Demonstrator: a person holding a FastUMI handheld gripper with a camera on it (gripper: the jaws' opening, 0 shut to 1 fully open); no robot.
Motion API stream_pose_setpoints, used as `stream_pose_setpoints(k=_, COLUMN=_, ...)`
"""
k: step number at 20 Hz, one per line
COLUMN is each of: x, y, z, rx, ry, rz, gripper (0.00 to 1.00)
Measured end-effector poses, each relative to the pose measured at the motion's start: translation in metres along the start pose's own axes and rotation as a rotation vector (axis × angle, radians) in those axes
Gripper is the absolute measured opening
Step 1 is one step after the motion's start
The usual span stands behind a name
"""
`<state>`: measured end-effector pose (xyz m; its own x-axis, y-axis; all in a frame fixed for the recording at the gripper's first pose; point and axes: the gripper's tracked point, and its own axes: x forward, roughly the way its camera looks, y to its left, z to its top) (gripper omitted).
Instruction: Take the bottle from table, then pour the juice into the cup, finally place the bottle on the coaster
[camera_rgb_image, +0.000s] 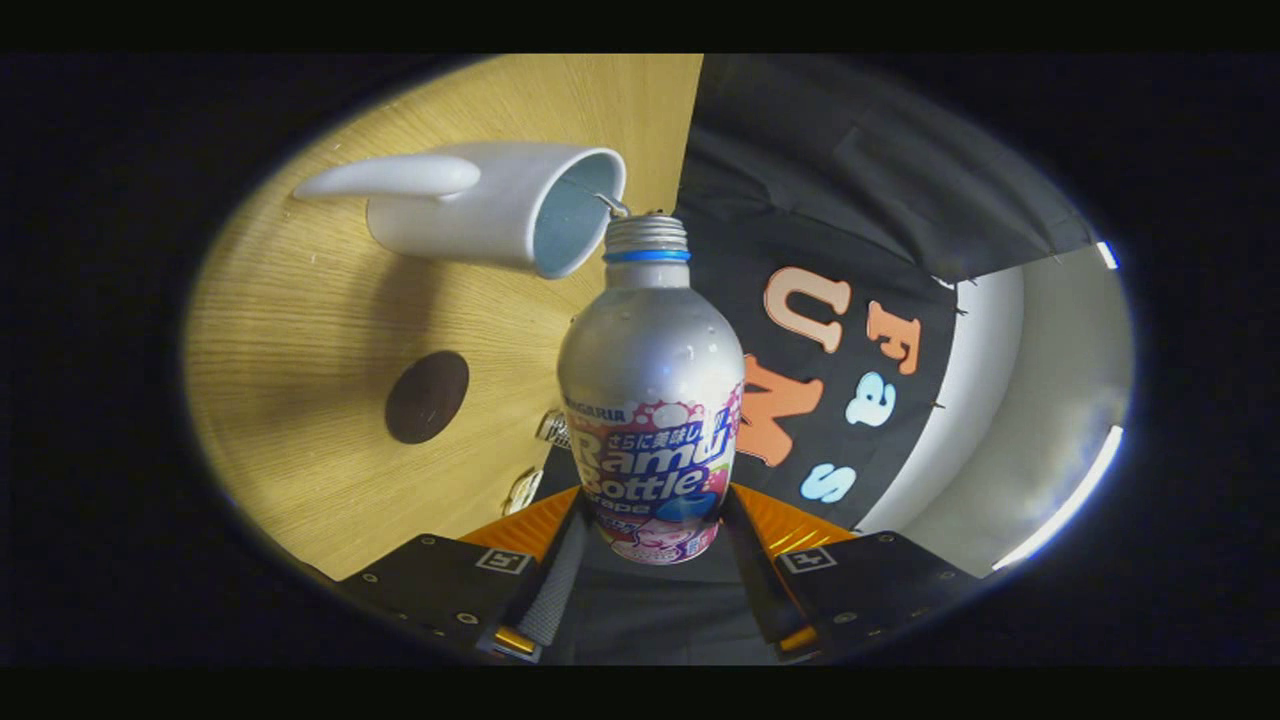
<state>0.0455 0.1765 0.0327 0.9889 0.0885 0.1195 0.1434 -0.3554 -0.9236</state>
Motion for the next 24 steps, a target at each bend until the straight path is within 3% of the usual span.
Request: stream_pose_setpoints(k=24, x=0.0029, y=-0.004, z=0.0015, rx=-0.09, ry=-0.016, rz=0.016, gripper=0.74)
